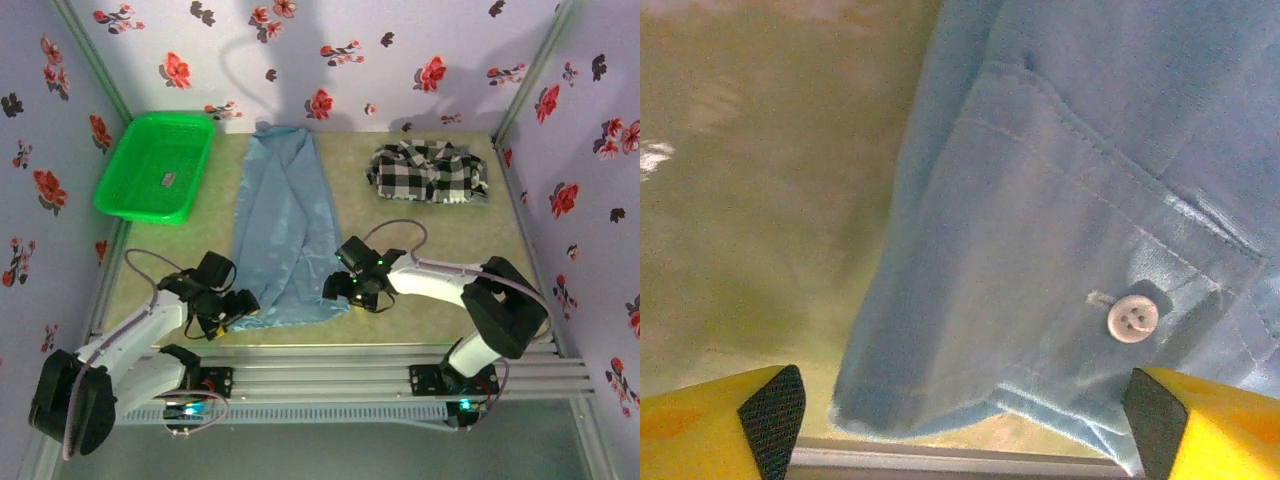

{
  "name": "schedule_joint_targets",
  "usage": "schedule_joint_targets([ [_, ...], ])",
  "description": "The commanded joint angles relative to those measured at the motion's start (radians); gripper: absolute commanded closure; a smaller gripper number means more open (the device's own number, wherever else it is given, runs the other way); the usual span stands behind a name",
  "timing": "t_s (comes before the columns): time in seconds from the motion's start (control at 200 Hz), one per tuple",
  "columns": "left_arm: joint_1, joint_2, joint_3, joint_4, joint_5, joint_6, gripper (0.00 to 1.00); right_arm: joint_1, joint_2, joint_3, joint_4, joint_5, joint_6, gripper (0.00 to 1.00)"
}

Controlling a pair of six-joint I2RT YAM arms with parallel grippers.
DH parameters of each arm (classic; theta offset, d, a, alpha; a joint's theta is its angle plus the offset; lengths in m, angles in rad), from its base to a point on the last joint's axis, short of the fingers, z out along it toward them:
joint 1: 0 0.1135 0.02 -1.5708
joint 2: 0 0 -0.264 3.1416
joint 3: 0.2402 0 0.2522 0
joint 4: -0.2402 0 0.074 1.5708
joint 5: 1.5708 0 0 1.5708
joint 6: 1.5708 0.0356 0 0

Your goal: Fold and stack the long sleeve shirts

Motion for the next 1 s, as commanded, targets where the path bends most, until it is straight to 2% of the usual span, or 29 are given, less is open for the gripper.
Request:
schedule_joint_targets([
  [0.0, -0.013, 0.021, -0.024, 0.115, 0.029, -0.051, 0.19, -0.003, 0.033, 0.028, 0.032, -0.007, 0.022, 0.22],
  [0.125, -0.017, 0.051, -0.02, 0.163, 0.046, -0.045, 0.34, -0.005, 0.05, 0.041, 0.054, -0.017, 0.033, 0.23],
  [0.275, -0.02, 0.065, -0.01, 0.158, 0.052, -0.036, 0.59, -0.007, 0.089, 0.078, 0.06, -0.027, 0.03, 0.28],
  [0.415, -0.02, 0.034, -0.033, 0.125, 0.049, -0.033, 0.76, -0.012, 0.127, 0.11, 0.062, -0.05, 0.031, 0.66],
  [0.505, -0.02, 0.002, -0.041, 0.091, 0.043, -0.027, 0.83, -0.011, 0.135, 0.128, 0.049, -0.07, 0.029, 0.81],
  [0.57, -0.02, -0.027, -0.032, 0.059, 0.04, -0.015, 0.89, -0.01, 0.116, 0.128, 0.021, -0.078, 0.024, 0.86],
  [0.705, -0.02, -0.102, -0.006, -0.026, 0.019, -0.006, 0.95, 0.0, 0.03, 0.098, -0.059, -0.079, 0.029, 0.97],
  [0.825, -0.021, -0.161, 0.011, -0.097, 0.019, -0.009, 1.0, 0.043, -0.039, 0.075, -0.128, -0.086, 0.048, 1.0],
  [0.995, -0.02, -0.235, 0.12, -0.22, 0.014, -0.007, 1.0, 0.109, -0.143, 0.062, -0.163, -0.072, 0.112, 1.0],
])
